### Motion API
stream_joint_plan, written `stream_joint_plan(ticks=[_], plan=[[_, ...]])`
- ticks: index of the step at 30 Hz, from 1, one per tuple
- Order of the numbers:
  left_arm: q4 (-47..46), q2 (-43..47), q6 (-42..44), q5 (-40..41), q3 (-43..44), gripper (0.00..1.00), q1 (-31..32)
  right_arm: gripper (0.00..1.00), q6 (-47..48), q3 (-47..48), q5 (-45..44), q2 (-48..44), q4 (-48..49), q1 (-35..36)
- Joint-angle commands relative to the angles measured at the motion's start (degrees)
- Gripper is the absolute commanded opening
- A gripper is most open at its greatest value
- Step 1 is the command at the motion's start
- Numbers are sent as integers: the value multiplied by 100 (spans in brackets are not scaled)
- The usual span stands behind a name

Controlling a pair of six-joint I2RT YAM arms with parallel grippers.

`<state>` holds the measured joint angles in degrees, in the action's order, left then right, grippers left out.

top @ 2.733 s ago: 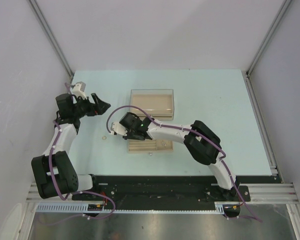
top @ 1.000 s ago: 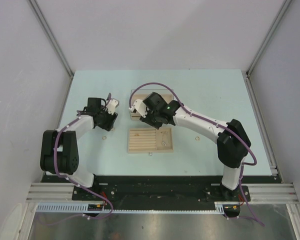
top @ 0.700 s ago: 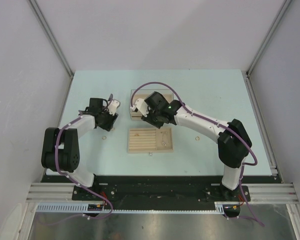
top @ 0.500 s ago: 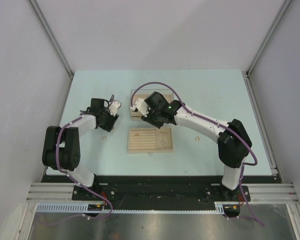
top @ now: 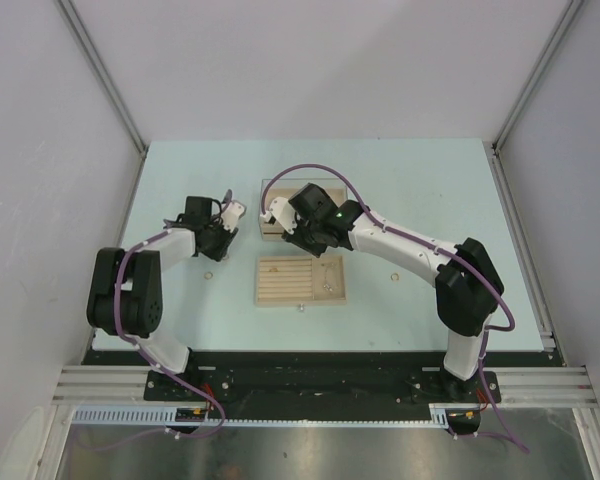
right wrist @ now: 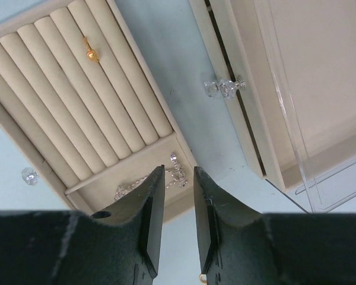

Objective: Organize the mixed jewelry

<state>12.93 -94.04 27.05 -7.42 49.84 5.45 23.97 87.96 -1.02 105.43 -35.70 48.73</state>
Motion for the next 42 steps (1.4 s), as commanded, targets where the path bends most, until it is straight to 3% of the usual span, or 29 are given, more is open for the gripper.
stream_joint_plan(ticks=[1,12,16,22,28,34,38,42], plan=[[-45,-132,195,83,175,34,52,31,-76,-60,40,-277,116,-21],[236,-238,266,-40,210,14,52,30,-59,-113,31,-374,99,-30],[359,-203,222,-172,289,0,52,30,-59,-113,23,-435,72,-48],[553,201,46,-479,386,0,52,29,-85,-78,31,-558,37,-144],[799,904,-392,-1182,605,0,44,31,-497,230,1049,-629,-147,-609],[554,1555,-1403,-1947,860,0,105,38,-1620,529,3123,-708,80,-1365],[53,1845,-2087,-1833,948,0,342,41,-2351,459,4072,-716,642,-1752],[-290,2153,-2607,-1552,948,0,868,45,-2949,371,4478,-743,1170,-1806]])
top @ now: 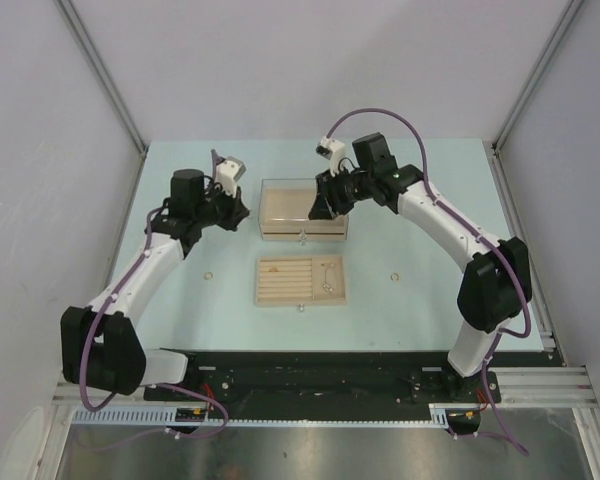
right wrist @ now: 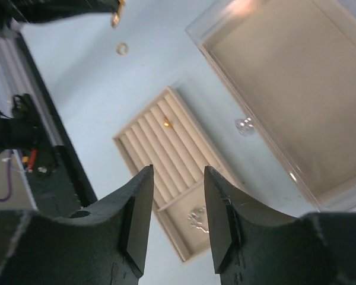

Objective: Organize the mixed jewelry

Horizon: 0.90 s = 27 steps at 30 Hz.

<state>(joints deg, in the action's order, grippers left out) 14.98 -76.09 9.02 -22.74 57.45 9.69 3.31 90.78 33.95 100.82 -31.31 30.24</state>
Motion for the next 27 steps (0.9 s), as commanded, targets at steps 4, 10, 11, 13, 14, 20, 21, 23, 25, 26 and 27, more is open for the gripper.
stream_joint_plan(ticks=[4,10,11,13,14,20,21,23,25,26,27], plan=[[-645,464,-1322,427,258,0,911,46,-1323,229,1271,-150,1056,96],[-725,578,-1579,1061,328,0,1412,46,-1579,361,1280,52,1215,140],[-760,639,-1552,1157,319,0,1473,46,-1605,352,1289,78,1258,149],[-795,684,-1500,1325,293,0,1614,47,-1641,326,1272,79,1303,193],[-821,719,-1491,1377,284,0,1641,47,-1641,317,1254,96,1329,219],[-900,824,-1517,1422,240,0,1755,47,-1588,370,982,184,1321,325],[-892,824,-1517,1439,223,0,1773,47,-1579,379,973,202,1320,333],[-927,850,-1517,1439,205,0,1790,46,-1570,405,911,210,1329,351],[-927,851,-1508,1439,196,0,1817,46,-1553,431,868,219,1312,404],[-927,851,-1499,1448,196,0,1834,45,-1544,475,859,228,1303,421],[-927,851,-1491,1448,196,0,1852,45,-1535,510,858,219,1294,430]])
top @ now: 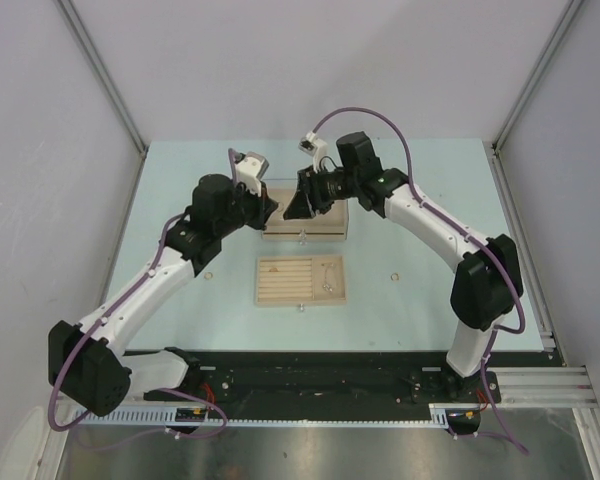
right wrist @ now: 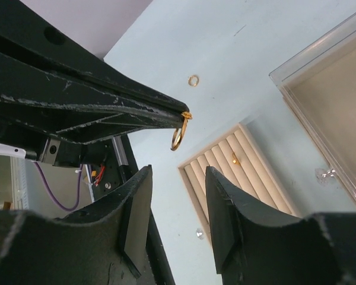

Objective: Organize the mixed jewelry

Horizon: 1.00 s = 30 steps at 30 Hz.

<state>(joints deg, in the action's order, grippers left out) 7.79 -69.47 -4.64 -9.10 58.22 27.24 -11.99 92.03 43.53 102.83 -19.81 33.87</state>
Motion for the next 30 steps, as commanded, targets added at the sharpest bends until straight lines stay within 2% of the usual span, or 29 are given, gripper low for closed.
stream_joint_plan(ticks=[1,7,17,30], plan=[[-208,180,-116,84,129,0,114,45,12,403,-108,36,118,85],[-217,180,-124,75,85,0,185,44,39,535,-152,106,48,76],[-252,232,-98,137,58,0,220,36,126,579,-143,185,-31,103],[-287,215,-107,102,23,0,229,18,188,614,-134,185,-75,111]])
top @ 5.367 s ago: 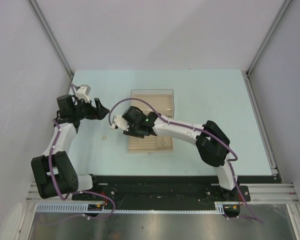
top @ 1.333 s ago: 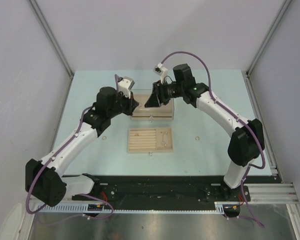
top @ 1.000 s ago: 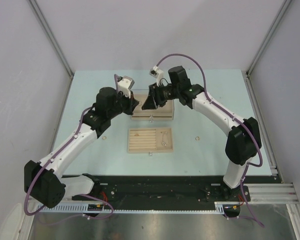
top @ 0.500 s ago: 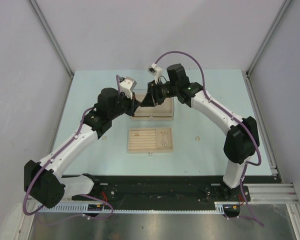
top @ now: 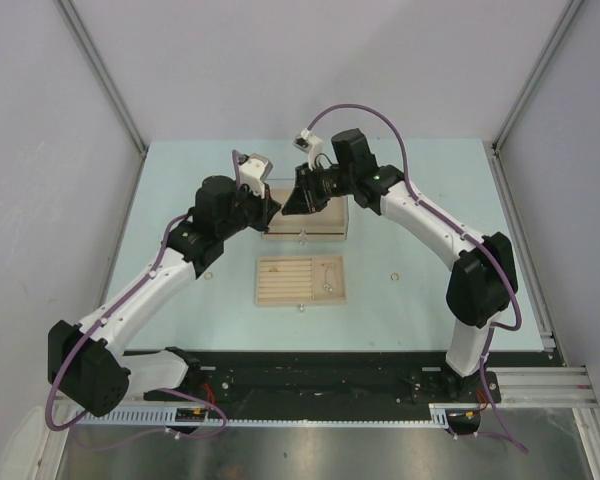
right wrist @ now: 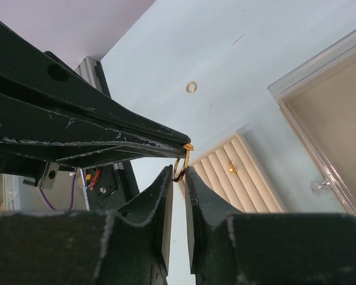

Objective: Organize the mixed jewelry

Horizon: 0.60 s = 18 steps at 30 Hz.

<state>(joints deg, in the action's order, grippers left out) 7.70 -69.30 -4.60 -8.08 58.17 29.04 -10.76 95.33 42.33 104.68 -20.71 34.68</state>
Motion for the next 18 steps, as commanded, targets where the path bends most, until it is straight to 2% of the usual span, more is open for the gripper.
stream_joint_plan(ticks=[1,9,12,18], plan=[[-278,197,-102,-10,28,0,49,17,57,293,-14,8,-3,30],[-313,232,-85,-97,-25,1,67,1,145,329,-49,-44,-82,13],[-375,320,-41,-211,-130,11,67,0,154,293,-67,-80,-91,-40],[-305,496,82,-414,-166,37,41,0,276,48,-102,-220,-126,-172]])
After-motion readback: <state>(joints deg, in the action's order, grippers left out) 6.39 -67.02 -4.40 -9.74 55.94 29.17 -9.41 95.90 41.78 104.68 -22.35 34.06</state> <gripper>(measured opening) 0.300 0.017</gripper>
